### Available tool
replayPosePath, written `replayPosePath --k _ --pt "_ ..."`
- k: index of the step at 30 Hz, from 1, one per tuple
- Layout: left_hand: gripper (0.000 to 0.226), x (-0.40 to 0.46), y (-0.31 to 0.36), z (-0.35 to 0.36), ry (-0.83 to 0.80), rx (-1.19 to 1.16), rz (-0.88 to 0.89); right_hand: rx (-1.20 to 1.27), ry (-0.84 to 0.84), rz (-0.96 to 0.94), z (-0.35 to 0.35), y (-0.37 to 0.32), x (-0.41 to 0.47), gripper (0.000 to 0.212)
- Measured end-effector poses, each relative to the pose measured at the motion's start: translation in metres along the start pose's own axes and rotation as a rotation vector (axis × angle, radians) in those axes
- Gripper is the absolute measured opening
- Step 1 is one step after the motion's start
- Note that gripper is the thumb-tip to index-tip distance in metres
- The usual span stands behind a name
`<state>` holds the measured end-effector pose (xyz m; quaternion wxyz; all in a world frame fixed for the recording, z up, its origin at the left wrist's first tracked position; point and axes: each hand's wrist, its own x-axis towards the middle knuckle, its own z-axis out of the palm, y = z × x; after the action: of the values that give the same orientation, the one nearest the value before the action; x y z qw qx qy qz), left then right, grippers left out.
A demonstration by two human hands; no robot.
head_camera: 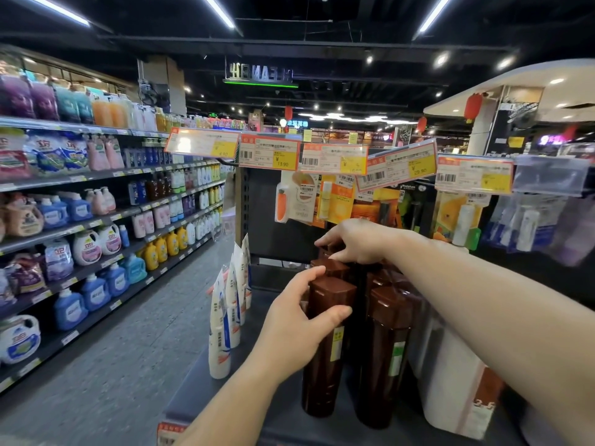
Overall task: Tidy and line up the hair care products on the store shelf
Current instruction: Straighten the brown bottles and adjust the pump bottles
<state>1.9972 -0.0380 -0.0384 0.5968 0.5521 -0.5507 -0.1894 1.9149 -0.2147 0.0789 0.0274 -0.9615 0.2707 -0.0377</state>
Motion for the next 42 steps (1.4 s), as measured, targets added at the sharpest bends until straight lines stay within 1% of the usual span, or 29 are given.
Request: replayPosePath --k 2,5,9,11,17,19,25,29,33,36,38,42 --pt "0.063 -0.001 0.0 0.0 0.008 -0.018 -0.014 -0.001 0.001 0.004 -0.001 0.001 -0.002 0.049" --pt "0.059 -0.003 0.001 0.0 0.023 -0.003 -0.031 -0.011 0.002 0.011 -0.002 0.001 -0.008 0.05" --pt "0.053 -0.005 0.002 -0.001 0.03 0.033 -0.028 -0.026 0.023 -0.016 -0.002 -0.001 -0.017 0.044" --pt "0.053 -0.006 0.001 -0.002 0.022 0.044 -0.028 -0.021 0.031 -0.019 -0.002 -0.002 -0.02 0.042" --pt "0.047 -0.012 -0.004 0.0 0.033 0.066 -0.026 -0.031 0.163 0.007 0.005 -0.006 -0.016 0.036" --pt "0.045 -0.013 -0.005 0.001 0.031 0.072 -0.024 -0.032 0.18 0.028 0.008 -0.007 -0.015 0.036" --pt "0.048 -0.017 -0.014 0.0 0.01 0.082 -0.071 -0.085 0.101 0.021 0.004 -0.006 -0.019 0.044" --pt "0.049 -0.018 -0.018 0.001 0.016 0.094 -0.075 -0.086 0.132 0.006 0.006 -0.006 -0.019 0.043" --pt "0.046 -0.019 -0.017 0.0 0.014 0.094 -0.08 -0.058 0.138 -0.003 0.005 -0.004 -0.023 0.044" --pt "0.044 -0.02 -0.014 -0.003 0.003 0.09 -0.076 0.013 0.145 0.014 -0.002 0.0 -0.032 0.048" --pt "0.042 -0.019 -0.012 -0.003 -0.003 0.08 -0.082 0.068 0.17 0.025 -0.008 0.002 -0.042 0.05" --pt "0.04 -0.022 -0.01 0.001 0.008 0.087 -0.088 0.127 0.23 0.049 -0.013 0.007 -0.074 0.046"
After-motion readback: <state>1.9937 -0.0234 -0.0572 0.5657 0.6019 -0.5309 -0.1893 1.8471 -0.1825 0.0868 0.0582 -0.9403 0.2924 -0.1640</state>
